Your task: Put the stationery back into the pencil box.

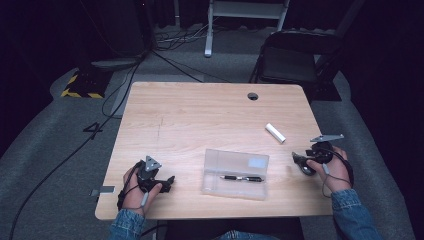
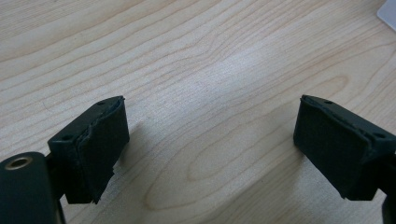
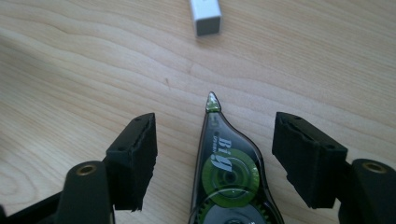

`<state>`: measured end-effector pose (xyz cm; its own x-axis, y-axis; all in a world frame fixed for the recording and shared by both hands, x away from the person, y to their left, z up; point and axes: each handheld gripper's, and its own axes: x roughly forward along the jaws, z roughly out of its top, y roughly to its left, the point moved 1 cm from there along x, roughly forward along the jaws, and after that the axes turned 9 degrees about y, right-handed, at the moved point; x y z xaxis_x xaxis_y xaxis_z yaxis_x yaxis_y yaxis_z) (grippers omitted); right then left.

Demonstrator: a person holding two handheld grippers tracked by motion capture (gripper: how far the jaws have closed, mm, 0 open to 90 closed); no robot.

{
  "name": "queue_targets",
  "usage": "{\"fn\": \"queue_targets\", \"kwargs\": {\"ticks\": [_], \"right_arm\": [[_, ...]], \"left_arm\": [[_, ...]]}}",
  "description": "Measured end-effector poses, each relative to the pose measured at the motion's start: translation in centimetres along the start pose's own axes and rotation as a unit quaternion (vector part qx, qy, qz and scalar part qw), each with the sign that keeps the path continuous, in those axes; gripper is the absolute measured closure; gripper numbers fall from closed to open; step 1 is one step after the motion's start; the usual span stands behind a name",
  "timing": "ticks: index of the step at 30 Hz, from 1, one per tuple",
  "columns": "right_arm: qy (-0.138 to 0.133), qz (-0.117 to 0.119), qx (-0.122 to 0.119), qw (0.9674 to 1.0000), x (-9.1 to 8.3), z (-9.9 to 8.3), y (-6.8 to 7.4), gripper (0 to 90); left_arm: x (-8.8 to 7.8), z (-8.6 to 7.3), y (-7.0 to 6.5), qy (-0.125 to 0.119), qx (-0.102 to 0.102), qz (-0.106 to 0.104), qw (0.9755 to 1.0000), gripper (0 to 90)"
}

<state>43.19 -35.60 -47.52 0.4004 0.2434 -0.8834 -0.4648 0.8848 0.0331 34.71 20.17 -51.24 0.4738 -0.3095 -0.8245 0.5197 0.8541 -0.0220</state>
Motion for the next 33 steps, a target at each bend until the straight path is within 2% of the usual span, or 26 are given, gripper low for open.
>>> {"fn": "queue_targets", "kwargs": {"ticks": [13, 17, 20, 25, 33], "right_arm": [[0.032, -0.004, 0.007, 0.9995, 1.2, -0.6, -0.7, 28.2], [0.04, -0.009, 0.009, 0.9991, 1.0, -0.6, -0.7, 32.3], [0.047, -0.018, 0.0, 0.9988, 1.0, -0.6, -0.6, 35.0], [0.05, -0.016, -0.001, 0.9986, 0.7, -0.6, -0.4, 51.2], [0.05, -0.023, 0.006, 0.9985, 0.6, -0.6, -0.3, 52.0]], "left_arm": [[0.0, 0.0, 0.0, -0.001, 0.0, -0.001, 1.0, 10.8], [0.0, 0.0, 0.0, -0.001, 0.0, -0.001, 1.0, 10.8], [0.0, 0.0, 0.0, -0.001, 0.0, -0.001, 1.0, 10.8], [0.0, 0.0, 0.0, -0.001, -0.001, -0.002, 1.0, 10.8], [0.0, 0.0, 0.0, -0.001, 0.0, -0.001, 1.0, 10.8]]}}
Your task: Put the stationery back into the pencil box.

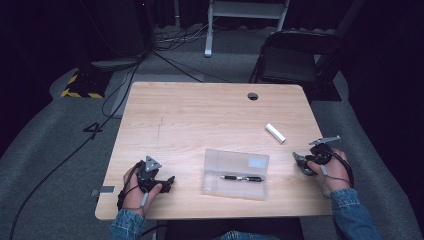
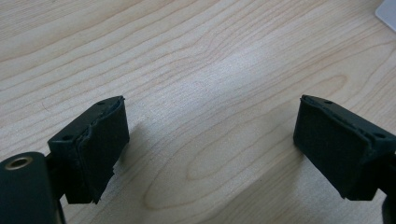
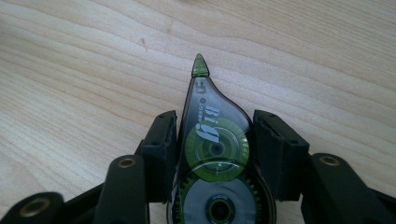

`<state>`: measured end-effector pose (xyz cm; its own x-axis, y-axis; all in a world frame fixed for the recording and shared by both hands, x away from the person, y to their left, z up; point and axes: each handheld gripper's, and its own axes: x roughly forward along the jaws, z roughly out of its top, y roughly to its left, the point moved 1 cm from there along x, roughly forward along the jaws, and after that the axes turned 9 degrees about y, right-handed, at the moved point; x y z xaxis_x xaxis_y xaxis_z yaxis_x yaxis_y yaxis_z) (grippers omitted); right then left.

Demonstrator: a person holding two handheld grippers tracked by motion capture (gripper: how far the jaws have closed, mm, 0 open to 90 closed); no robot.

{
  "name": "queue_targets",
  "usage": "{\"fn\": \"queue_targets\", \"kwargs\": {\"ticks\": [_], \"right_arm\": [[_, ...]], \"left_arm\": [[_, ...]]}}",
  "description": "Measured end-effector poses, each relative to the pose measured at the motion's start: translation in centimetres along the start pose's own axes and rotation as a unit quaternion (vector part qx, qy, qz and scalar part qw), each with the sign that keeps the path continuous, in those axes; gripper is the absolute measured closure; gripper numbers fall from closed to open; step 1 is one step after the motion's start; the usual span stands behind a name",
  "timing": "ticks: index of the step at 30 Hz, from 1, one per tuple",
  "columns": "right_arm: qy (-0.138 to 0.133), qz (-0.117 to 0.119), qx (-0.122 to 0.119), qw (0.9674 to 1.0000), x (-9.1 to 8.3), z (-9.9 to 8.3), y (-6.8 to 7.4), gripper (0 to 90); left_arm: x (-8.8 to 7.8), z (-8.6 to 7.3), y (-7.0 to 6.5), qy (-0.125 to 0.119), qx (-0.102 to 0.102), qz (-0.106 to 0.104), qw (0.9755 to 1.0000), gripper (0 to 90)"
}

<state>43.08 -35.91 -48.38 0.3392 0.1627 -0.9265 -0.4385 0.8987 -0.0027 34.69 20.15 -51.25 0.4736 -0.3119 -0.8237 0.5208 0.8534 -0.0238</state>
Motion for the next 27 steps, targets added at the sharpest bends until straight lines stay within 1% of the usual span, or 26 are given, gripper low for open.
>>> {"fn": "queue_targets", "kwargs": {"ticks": [5, 8, 13, 16, 17, 20, 27], "right_arm": [[0.002, -0.002, 0.004, 1.0, -0.1, 0.0, 0.1, 52.3], [0.004, 0.005, 0.016, 0.9999, -0.2, 0.0, 0.0, 52.4], [0.002, 0.016, 0.024, 0.9996, -0.4, 0.0, 0.0, 52.6], [0.001, 0.018, 0.022, 0.9996, -0.7, 0.0, 0.2, 52.7], [-0.002, 0.019, 0.022, 0.9996, -0.8, 0.1, 0.2, 52.7], [-0.01, 0.021, 0.02, 0.9995, -1.4, 0.2, 0.5, 52.7], [-0.032, 0.023, 0.004, 0.9992, -3.1, 0.8, 1.6, 52.7]], "left_arm": [[0.0, 0.0, 0.0, 0.0, 0.0, 0.0, 1.0, 10.8], [0.0, 0.0, 0.0, 0.0, 0.0, 0.0, 1.0, 10.7], [0.0, 0.0, 0.0, 0.0, -0.001, -0.001, 1.0, 10.8], [0.0, 0.0, 0.0, 0.001, 0.0, 0.0, 1.0, 10.8], [0.0, 0.0, 0.0, 0.0, -0.002, -0.001, 1.0, 10.8], [0.0, 0.0, 0.0, 0.0, -0.001, 0.0, 1.0, 10.8], [0.0, 0.0, 0.0, 0.0, -0.001, -0.001, 1.0, 10.8]]}}
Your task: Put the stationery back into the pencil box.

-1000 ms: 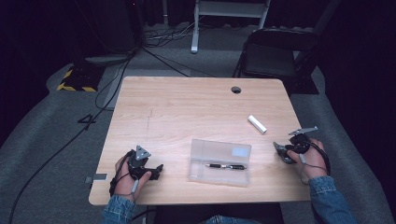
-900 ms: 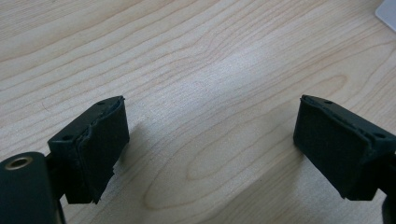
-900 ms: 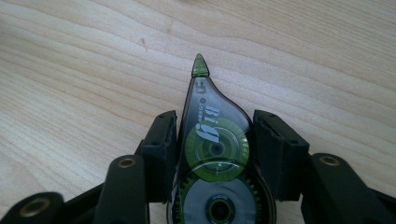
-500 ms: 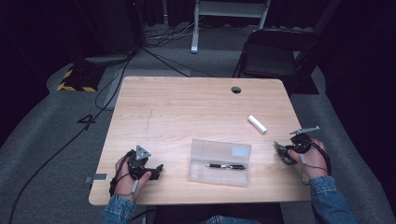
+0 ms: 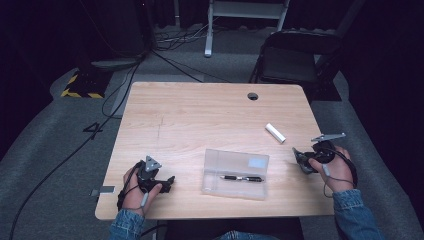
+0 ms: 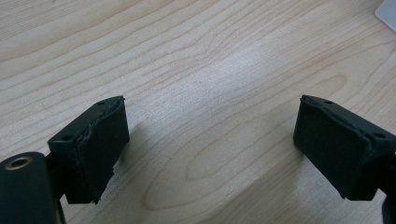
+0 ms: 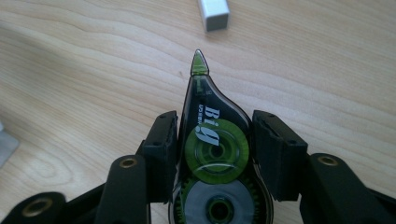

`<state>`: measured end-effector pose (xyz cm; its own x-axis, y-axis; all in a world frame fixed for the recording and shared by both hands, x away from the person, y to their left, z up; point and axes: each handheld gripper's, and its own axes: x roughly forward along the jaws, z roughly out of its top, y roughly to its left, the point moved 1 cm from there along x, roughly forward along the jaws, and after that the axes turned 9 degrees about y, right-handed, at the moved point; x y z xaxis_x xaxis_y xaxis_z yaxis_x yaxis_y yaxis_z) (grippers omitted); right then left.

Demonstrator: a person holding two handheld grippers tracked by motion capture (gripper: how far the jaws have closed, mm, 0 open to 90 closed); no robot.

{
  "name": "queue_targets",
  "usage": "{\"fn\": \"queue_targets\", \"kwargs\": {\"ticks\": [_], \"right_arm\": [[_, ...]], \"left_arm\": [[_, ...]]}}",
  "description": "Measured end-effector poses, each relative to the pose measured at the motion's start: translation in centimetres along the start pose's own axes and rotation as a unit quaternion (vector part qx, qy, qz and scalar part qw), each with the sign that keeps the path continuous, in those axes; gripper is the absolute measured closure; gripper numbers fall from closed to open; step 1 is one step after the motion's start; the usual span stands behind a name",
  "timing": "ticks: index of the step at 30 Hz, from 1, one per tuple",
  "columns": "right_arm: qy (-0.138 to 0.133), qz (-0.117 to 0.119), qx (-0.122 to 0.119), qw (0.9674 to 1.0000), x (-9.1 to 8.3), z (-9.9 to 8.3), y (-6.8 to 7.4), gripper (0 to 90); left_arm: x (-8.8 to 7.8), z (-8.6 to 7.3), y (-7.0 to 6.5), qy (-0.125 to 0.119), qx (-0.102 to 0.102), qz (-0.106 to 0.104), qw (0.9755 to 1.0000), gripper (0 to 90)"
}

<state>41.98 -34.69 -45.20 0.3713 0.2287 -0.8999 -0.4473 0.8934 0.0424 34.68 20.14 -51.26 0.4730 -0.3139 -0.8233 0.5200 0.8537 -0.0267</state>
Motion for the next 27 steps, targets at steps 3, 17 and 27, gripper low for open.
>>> {"fn": "queue_targets", "kwargs": {"ticks": [3, 17, 27], "right_arm": [[-0.011, 0.001, -0.011, 0.9999, -0.7, 0.3, 0.6, 52.7], [-0.053, 0.027, -0.068, 0.9959, -3.4, 1.7, 4.3, 52.7], [-0.064, 0.055, -0.106, 0.9908, -4.2, 2.1, 6.9, 52.7]], "left_arm": [[0.0, 0.0, 0.0, 0.001, 0.002, 0.001, 1.0, 10.8], [-0.2, -0.2, 0.0, 0.001, 0.008, 0.002, 1.0, 10.8], [-0.2, -0.3, -0.1, 0.001, 0.001, 0.0, 1.0, 10.8]]}}
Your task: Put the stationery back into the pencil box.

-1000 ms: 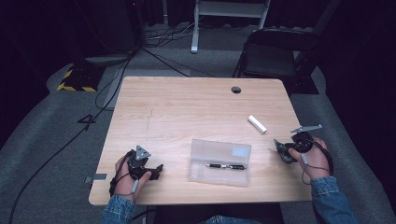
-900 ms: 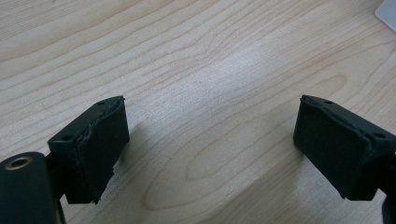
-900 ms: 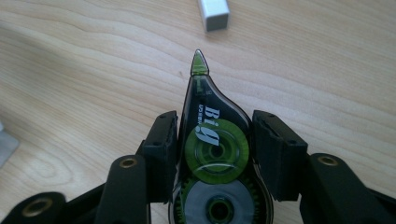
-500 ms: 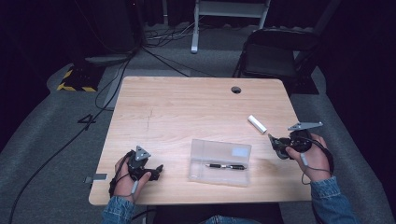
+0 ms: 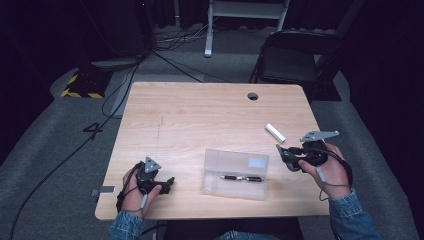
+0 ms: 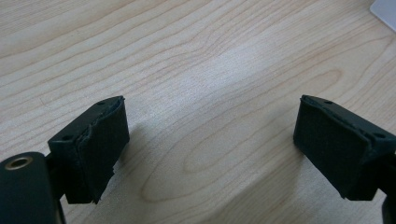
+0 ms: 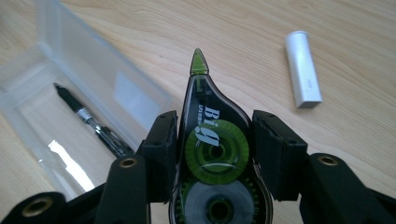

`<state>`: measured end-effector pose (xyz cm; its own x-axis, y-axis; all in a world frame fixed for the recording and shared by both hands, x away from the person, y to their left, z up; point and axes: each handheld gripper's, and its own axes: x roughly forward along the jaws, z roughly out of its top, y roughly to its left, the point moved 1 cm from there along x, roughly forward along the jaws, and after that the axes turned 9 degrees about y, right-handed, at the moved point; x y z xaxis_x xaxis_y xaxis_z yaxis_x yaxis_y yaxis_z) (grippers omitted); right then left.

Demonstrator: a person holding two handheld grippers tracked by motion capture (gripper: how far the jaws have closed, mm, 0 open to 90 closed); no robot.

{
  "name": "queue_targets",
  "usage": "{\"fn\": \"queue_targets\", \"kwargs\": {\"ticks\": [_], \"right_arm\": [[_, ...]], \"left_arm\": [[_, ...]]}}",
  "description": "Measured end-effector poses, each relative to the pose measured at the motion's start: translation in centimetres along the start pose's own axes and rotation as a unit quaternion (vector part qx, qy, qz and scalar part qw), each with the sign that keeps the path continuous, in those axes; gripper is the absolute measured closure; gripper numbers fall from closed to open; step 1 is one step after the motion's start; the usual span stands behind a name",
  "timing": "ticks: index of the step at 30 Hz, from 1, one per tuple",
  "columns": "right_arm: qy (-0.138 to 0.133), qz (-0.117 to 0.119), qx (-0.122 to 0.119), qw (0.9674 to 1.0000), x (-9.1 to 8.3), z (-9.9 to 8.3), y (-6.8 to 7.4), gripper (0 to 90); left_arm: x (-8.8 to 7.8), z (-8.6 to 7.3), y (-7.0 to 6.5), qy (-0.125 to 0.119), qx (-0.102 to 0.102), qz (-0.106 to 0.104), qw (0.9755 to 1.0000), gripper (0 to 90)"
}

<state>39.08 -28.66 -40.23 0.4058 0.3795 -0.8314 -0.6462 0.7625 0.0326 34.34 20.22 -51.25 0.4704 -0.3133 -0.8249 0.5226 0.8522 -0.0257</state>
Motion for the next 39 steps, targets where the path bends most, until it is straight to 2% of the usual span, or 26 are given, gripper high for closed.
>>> {"fn": "queue_targets", "kwargs": {"ticks": [4, 10, 21, 22, 26, 29, 39], "right_arm": [[-0.004, 0.006, -0.016, 0.9999, -0.1, 0.4, 0.8, 52.7], [-0.007, 0.028, -0.041, 0.9987, 0.2, 1.0, 2.6, 52.7], [-0.006, 0.063, -0.082, 0.9946, 1.0, 1.6, 5.0, 52.7], [-0.004, 0.071, -0.089, 0.9935, 1.3, 1.7, 5.5, 52.7], [-0.002, 0.078, -0.097, 0.9922, 1.6, 1.8, 6.0, 52.7], [0.003, 0.089, -0.112, 0.9898, 2.1, 1.8, 6.7, 52.7], [0.02, 0.113, -0.143, 0.983, 3.8, 1.8, 8.0, 52.7]], "left_arm": [[0.0, 0.0, 0.0, 0.0, 0.002, 0.0, 1.0, 10.8], [0.0, -0.1, 0.0, -0.001, 0.004, 0.0, 1.0, 10.8], [0.0, -0.1, 0.0, -0.001, 0.003, -0.001, 1.0, 10.8], [-0.1, -0.1, 0.0, -0.001, 0.003, -0.001, 1.0, 10.8], [-0.1, -0.1, 0.0, -0.001, 0.003, -0.001, 1.0, 10.8], [0.0, -0.1, 0.0, -0.001, 0.003, -0.001, 1.0, 10.8], [0.0, -0.1, 0.0, -0.001, 0.003, -0.001, 1.0, 10.8]]}}
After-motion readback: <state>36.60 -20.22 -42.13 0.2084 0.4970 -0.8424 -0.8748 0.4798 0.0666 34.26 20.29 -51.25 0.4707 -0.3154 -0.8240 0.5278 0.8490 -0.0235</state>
